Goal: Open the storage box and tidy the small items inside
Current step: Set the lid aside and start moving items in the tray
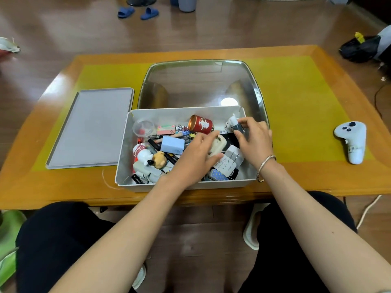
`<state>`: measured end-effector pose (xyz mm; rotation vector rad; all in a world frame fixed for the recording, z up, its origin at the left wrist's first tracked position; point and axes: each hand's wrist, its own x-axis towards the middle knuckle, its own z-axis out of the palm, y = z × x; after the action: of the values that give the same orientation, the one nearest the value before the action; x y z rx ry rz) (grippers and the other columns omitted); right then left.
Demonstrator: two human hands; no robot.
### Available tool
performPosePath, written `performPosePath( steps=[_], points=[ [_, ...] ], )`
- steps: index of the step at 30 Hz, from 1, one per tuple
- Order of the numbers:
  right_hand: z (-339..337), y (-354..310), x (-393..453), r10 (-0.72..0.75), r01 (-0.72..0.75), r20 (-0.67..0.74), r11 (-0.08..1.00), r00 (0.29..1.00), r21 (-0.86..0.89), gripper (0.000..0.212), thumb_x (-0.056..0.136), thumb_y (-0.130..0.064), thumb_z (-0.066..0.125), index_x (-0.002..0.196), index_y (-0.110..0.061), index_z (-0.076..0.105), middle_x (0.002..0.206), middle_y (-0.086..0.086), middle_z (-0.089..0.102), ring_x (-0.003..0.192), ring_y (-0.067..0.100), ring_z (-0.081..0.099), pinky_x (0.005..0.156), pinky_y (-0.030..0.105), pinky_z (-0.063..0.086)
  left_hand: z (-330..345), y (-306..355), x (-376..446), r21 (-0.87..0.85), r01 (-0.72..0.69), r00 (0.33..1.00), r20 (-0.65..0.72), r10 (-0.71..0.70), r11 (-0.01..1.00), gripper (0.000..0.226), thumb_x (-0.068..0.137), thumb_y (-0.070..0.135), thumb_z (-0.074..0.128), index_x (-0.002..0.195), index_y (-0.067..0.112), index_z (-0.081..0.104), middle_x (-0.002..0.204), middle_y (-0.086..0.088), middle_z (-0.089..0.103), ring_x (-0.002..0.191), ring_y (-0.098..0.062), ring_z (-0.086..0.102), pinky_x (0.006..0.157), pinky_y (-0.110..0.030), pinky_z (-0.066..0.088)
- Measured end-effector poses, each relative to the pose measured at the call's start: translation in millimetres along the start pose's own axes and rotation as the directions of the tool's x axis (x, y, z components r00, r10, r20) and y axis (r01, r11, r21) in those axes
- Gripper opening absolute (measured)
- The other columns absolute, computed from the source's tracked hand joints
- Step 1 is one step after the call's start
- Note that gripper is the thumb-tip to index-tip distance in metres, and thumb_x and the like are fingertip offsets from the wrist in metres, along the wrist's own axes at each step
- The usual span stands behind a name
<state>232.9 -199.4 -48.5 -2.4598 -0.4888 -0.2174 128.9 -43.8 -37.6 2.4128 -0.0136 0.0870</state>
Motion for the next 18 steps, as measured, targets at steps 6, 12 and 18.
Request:
performPosePath(
  steps=[6,12,18],
  points=[
    [-1,-1,-1,0.012,-0.012,0.0,0.999,1.0,0.035,0.026,0.089,-0.023,0.061,0.114,-0.019,0.057,0.102,-0.001,0.062,0.108,0.024,0.047,0.088,0.037,0.033,-31,-10,14,0.053,0.112,0.921,-0.379,-0.084,0.992,0.061,0.094,0.026,0.058,0.148,0.021,0.03,0.124,-0.009,0.043,0.11,-0.023,0.046,0.093,-0.037,0.042],
    [-3,-3,-3,0.021,-0.014,-0.076,0.996,0.997,0.093,0.025,0.089,-0.019,0.061,0.113,-0.015,0.056,0.106,0.003,0.062,0.108,0.023,0.049,0.09,0.04,0.038,-46,-43,17,0.508,0.398,0.917,-0.254,-0.309,0.764,0.052,0.094,0.024,0.055,0.142,0.015,0.037,0.135,-0.016,0.044,0.125,-0.036,0.036,0.1,-0.048,0.033],
    [-2,-2,-3,0.025,-0.007,-0.095,0.983,0.995,0.182,0.025,0.09,-0.014,0.059,0.115,-0.008,0.055,0.099,0.002,0.056,0.095,0.014,0.043,0.076,0.014,0.03,-20,-22,26,0.464,0.015,0.99,-0.13,0.051,0.886,0.058,0.088,0.035,0.062,0.139,0.018,0.041,0.139,-0.005,0.042,0.127,-0.026,0.036,0.103,-0.04,0.03]
  ],
)
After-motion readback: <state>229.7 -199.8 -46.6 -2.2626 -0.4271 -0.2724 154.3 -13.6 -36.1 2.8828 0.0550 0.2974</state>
